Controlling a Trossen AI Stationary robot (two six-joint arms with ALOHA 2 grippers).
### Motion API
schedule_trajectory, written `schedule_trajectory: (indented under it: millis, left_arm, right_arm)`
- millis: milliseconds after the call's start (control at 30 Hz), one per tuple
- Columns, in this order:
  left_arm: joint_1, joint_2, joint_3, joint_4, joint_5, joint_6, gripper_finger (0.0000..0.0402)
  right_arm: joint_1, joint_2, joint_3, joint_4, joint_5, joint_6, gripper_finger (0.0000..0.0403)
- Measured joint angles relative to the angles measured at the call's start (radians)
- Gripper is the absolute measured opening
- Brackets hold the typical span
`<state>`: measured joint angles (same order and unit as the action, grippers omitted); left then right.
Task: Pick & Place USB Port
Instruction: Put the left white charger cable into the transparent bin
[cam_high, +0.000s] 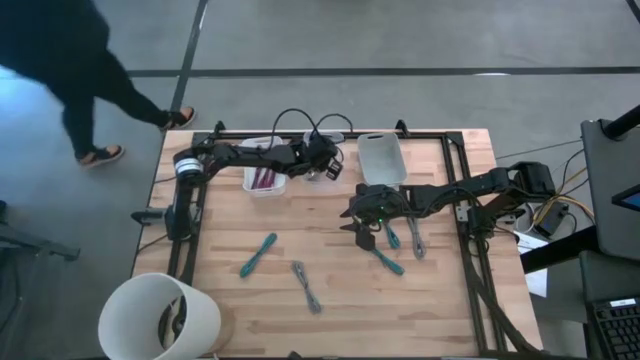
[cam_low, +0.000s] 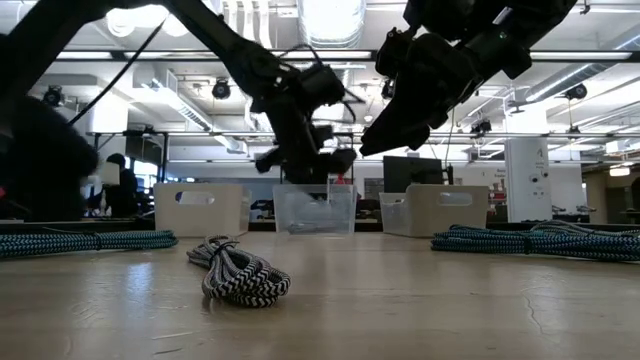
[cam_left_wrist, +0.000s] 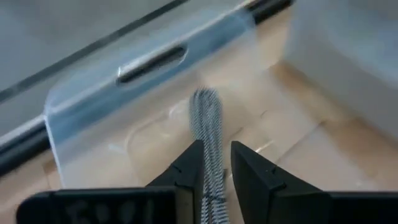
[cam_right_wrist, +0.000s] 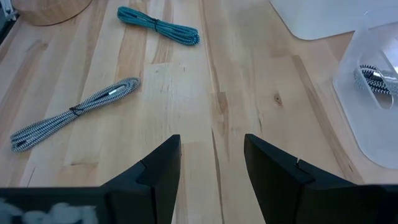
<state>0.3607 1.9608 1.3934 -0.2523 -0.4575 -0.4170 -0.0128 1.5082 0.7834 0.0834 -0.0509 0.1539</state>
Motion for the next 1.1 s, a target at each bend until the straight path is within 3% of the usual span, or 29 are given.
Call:
schedule_trajectory:
  millis: [167, 300, 567, 833, 1100]
  left_arm:
    - [-0.017, -0.089, 0.005, -0.01, 0.075, 0.074, 0.0076]
    - [-0.043, -0.179, -0.004, -0.038, 0.192, 0.162, 0.0076]
    - [-0.147, -0.313, -0.007, -0.249, 0.415, 0.278, 0.0076]
    - [-0.31, -0.327, -0.008, -0.455, 0.443, 0.347, 0.0076]
    - [-0.486, -0.317, -0.01, -0.509, 0.444, 0.48, 0.0076]
  right_arm:
    - [0.0, 0.0, 0.0, -0.002, 0.0, 0.003, 0.0173]
    - [0.0, 0.0, -0.002, -0.028, 0.0, 0.004, 0.0173]
    - [0.0, 0.0, -0.002, -0.059, 0.0, 0.004, 0.0173]
    - [0.0, 0.0, -0.002, -0.058, 0.0, 0.023, 0.0173]
    - [0.0, 0.0, -0.002, -0.058, 0.0, 0.03, 0.0173]
